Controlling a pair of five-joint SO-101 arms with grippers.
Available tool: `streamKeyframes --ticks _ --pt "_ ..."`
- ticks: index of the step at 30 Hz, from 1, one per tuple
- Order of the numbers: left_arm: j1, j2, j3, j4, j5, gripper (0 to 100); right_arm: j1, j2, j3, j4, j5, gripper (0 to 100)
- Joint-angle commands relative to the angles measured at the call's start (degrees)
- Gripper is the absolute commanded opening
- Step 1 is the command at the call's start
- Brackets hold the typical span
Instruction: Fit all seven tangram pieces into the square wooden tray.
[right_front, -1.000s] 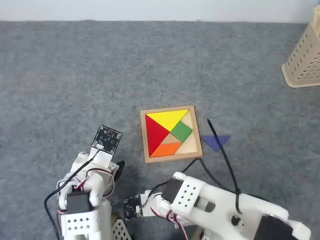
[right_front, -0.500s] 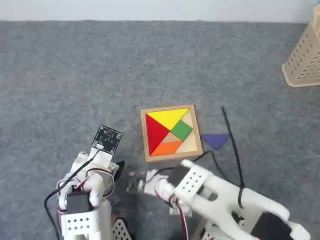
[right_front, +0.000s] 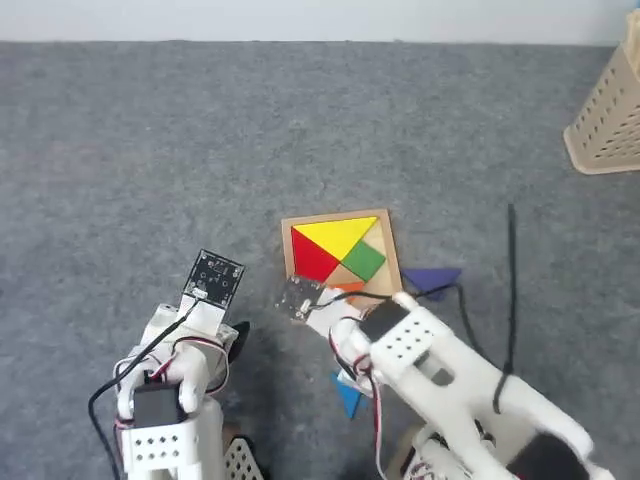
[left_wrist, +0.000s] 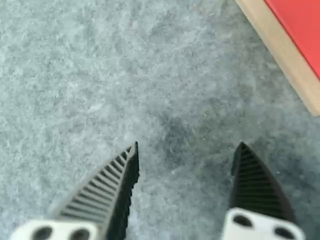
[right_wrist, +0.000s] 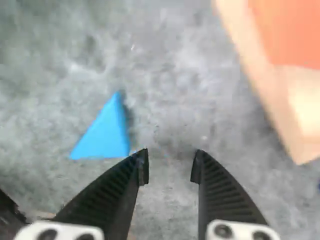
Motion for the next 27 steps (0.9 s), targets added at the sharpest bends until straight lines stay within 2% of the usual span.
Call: streamKeyframes --ticks 1,6,9,23,27 --pt "0.2 -1.0 -0.5 -0.1 -0.2 28 -1.1 -10.2 -3.1 3.6 -1.8 16.2" --pt "0.2 -1.0 -0.5 -0.1 -0.2 28 -14.0 -16.8 -0.4 4.5 -1.8 16.2" --pt "0.2 -1.0 -0.5 -0.1 -0.2 28 -18.7 -16.4 2.0 2.4 -1.8 16.2" --pt "0.2 -1.0 -0.5 -0.1 -0.2 28 -18.8 -0.3 1.8 -0.5 -1.7 15.9" --pt "0.2 -1.0 -0.5 -0.1 -0.2 28 -14.7 3.6 -0.1 -0.4 -1.7 15.9"
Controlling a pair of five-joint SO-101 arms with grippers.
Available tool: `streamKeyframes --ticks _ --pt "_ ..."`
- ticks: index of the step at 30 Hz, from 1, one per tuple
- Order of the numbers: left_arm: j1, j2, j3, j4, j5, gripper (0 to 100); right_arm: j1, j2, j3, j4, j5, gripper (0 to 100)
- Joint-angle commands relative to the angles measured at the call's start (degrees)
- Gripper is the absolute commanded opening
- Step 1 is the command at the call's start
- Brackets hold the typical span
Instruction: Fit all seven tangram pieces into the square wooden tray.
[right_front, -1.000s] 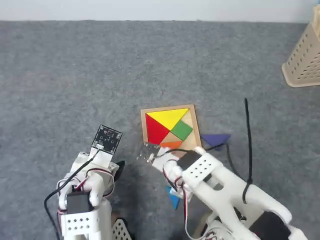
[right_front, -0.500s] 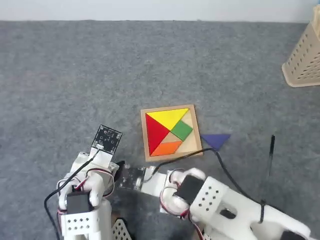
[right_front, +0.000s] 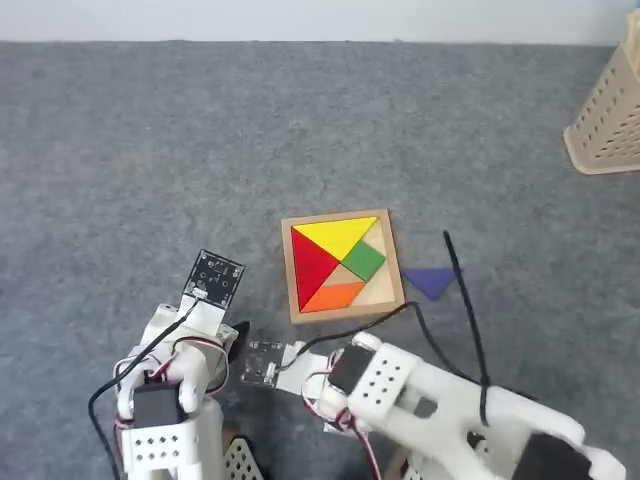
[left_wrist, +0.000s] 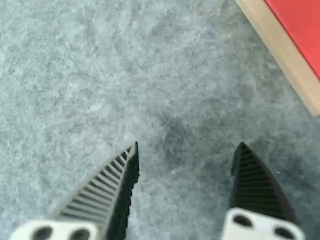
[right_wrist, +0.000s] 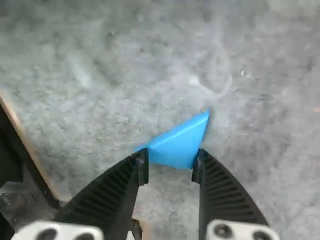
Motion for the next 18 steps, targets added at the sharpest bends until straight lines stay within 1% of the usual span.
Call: streamKeyframes --ticks 1,6,13,16,18 --pt "0.2 -1.0 -0.5 -0.1 -0.2 28 5.2 2.6 -2.7 -0.8 -0.6 15.9" --pt "0.2 -1.0 -0.5 -0.1 -0.2 28 13.4 4.6 -3.2 -1.4 1.4 15.9" --pt "0.2 -1.0 -0.5 -0.1 -0.2 28 21.4 4.5 -4.6 -2.5 1.3 15.9" --pt "0.2 -1.0 -0.5 -0.1 -0.2 28 26.7 4.5 -6.2 -2.4 1.1 15.9" --pt "0.2 -1.0 -0.5 -0.1 -0.2 28 30.5 4.4 -7.7 -2.3 -0.9 15.9"
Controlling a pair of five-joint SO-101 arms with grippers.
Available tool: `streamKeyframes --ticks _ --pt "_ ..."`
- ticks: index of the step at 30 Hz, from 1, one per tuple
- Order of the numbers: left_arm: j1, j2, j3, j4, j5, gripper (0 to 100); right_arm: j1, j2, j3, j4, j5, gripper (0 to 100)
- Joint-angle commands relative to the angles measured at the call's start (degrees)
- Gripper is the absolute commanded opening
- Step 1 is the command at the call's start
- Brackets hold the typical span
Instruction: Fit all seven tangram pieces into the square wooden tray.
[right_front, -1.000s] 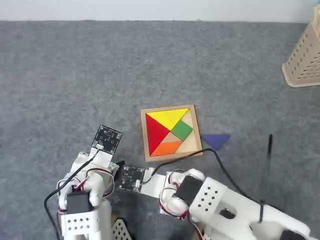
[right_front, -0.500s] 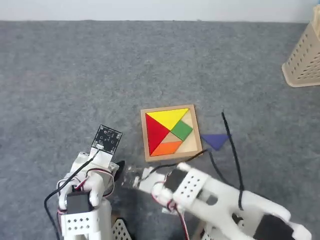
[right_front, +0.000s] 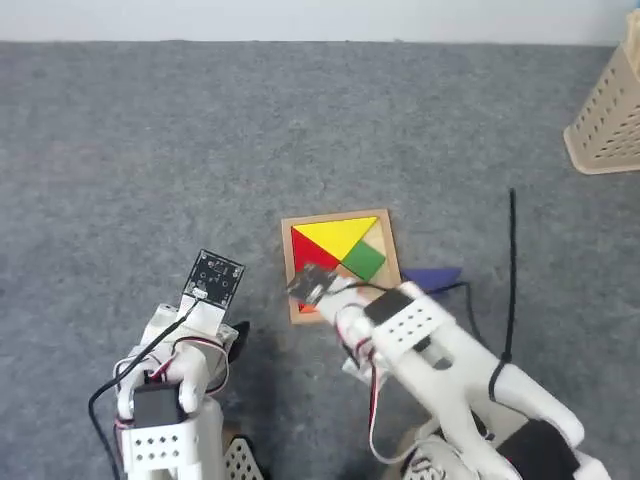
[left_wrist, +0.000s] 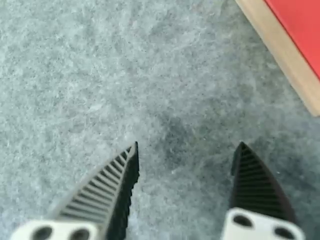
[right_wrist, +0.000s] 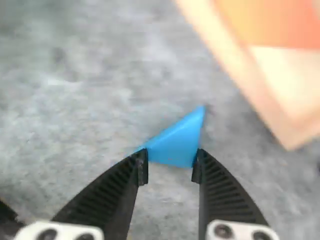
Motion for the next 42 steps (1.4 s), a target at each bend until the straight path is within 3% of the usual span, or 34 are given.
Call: streamKeyframes --ticks 1,7,17,30,42 --pt "0.2 -1.0 -0.5 -0.1 -0.2 28 7.0 -0.3 -4.4 -0.7 -1.9 15.9" --pt "0.2 -1.0 -0.5 -0.1 -0.2 28 7.9 -1.7 -6.5 2.2 -3.7 15.9" --pt "0.2 -1.0 -0.5 -0.1 -0.2 28 8.0 -17.3 0.3 -0.5 -6.6 15.8" --pt "0.2 -1.0 -0.5 -0.1 -0.2 28 5.9 -17.3 9.0 -7.3 -6.5 15.8" --pt "0.2 -1.0 -0.5 -0.1 -0.2 28 2.7 -16.8 9.5 -7.4 -6.2 16.2"
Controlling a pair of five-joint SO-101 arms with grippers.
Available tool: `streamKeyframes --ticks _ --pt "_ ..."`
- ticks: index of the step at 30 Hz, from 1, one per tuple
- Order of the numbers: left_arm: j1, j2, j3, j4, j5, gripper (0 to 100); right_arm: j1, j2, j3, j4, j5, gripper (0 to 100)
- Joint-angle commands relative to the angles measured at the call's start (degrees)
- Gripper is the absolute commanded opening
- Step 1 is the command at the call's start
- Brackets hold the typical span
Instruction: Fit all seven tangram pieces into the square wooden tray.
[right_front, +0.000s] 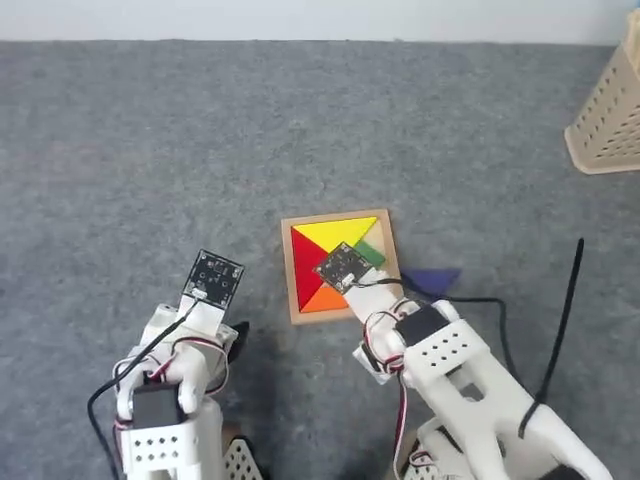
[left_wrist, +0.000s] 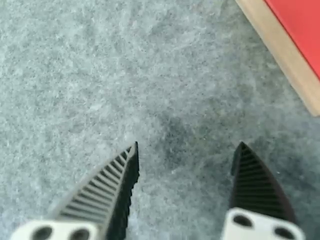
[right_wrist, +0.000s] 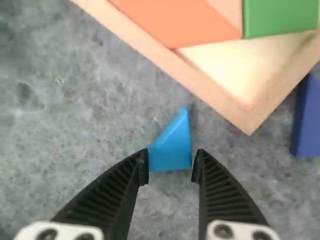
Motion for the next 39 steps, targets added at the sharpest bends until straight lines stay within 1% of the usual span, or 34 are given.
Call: streamKeyframes --ticks 1,5,10,14,16,20,23,27,30,35,39 --pt "0.2 -1.0 -0.5 -0.1 -0.2 28 -0.5 -1.2 -0.4 -1.1 -0.1 16.2" --pt "0.2 -1.0 -0.5 -0.1 -0.2 28 -1.5 4.7 -2.0 -1.1 2.3 16.2" --pt "0.2 -1.0 -0.5 -0.1 -0.2 28 -2.7 11.5 -4.8 -1.2 1.8 15.9" --pt "0.2 -1.0 -0.5 -0.1 -0.2 28 -2.7 13.3 -5.5 -1.2 1.8 15.8" --pt "0.2 -1.0 -0.5 -0.1 -0.2 28 -2.6 13.0 -5.5 -1.2 1.8 14.0" --pt "0.2 -1.0 -0.5 -0.1 -0.2 28 -2.6 11.9 -5.5 -1.1 1.8 5.8" --pt "0.2 -1.0 -0.5 -0.1 -0.2 28 -1.3 10.9 -5.5 -0.7 2.1 3.2" --pt "0.2 -1.0 -0.5 -0.1 -0.2 28 3.9 8.2 -5.7 0.0 2.4 3.0" --pt "0.2 -1.0 -0.5 -0.1 -0.2 28 6.3 4.5 -6.9 2.6 2.4 3.0" --pt "0.2 -1.0 -0.5 -0.1 -0.2 28 7.3 -0.6 -7.2 3.6 2.4 3.0" --pt "0.2 -1.0 -0.5 -0.1 -0.2 28 7.3 -2.4 -10.5 8.4 2.9 3.0"
